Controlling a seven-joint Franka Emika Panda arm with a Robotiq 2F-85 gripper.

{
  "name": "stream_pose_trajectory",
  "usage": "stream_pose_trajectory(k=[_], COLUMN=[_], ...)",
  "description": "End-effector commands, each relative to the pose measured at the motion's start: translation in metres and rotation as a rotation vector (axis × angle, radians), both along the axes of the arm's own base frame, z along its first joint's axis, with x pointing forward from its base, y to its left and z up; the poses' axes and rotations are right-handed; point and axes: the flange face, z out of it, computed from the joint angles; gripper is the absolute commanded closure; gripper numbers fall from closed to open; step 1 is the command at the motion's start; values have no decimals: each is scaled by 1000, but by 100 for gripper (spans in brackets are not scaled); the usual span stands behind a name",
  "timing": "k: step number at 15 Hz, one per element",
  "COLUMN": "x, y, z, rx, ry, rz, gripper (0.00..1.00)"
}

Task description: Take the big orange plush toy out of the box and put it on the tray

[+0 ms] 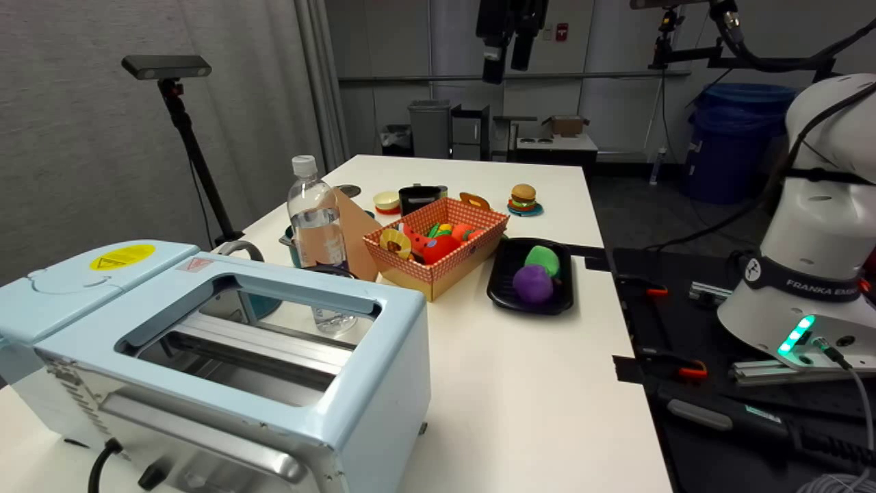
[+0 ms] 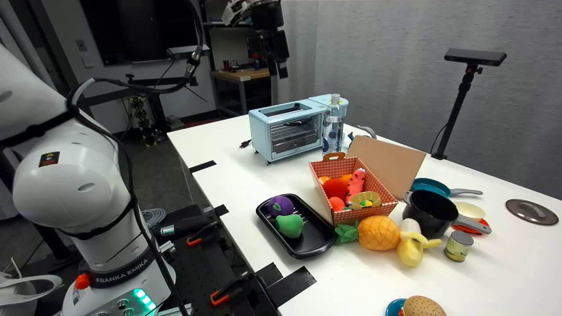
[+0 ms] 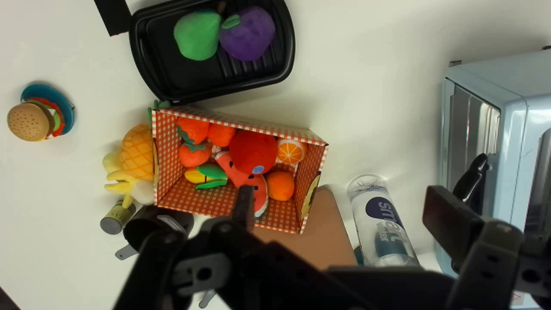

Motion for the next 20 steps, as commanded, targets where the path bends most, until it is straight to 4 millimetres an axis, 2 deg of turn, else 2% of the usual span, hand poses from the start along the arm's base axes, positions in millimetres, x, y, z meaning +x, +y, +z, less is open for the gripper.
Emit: stream_pose_trajectory(k=[1,7,13,20], x=[0,-1,3,22], y=[0,3,7,-8], z=[1,-3,-20,-46], rx=[0,5,3,-3], ry=[1,11,41,73], rz=[0,0,0,-38], gripper=[0,0,0,0])
